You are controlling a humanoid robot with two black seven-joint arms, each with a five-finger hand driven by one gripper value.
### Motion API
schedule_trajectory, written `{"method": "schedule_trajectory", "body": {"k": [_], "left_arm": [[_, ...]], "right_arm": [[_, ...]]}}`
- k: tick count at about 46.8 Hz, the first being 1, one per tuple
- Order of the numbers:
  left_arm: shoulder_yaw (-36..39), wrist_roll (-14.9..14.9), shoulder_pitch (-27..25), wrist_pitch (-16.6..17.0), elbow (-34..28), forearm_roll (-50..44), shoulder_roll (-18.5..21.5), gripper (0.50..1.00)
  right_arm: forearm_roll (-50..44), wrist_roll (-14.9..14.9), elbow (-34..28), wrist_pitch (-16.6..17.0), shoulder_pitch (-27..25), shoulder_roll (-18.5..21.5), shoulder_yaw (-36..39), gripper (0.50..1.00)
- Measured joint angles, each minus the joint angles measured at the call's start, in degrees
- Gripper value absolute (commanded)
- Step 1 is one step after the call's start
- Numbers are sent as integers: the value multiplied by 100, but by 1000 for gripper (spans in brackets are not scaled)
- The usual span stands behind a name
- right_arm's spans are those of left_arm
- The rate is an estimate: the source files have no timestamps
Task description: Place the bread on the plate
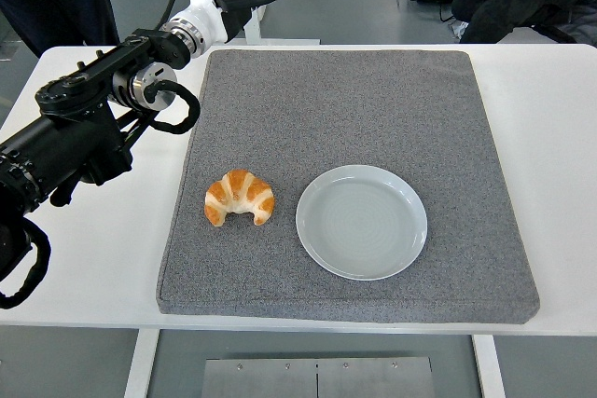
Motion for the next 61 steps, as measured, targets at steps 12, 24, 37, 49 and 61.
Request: {"method": "schedule_trajectory", "body": {"k": [12, 24, 37, 49, 61], "left_arm": [[13, 285, 48, 43, -1333, 1047, 805, 993], [387, 314, -25, 48, -2563, 2127, 1595, 995], [710, 314, -179, 34, -3871, 3504, 2341, 995], [725, 529, -159, 33, -4501, 5045, 2656, 995], [1196, 865, -217, -4, -4828, 5862, 2854, 993]], "right_arm": [[0, 0, 1, 0, -1, 0, 0, 1000], [1, 0, -1, 1, 0, 0, 0, 1000], [1, 0, 2, 0, 0, 0, 0, 1000], [1, 0, 0, 0, 2, 0, 0, 1000], [1, 0, 1, 2, 2, 0, 0, 1000]]}}
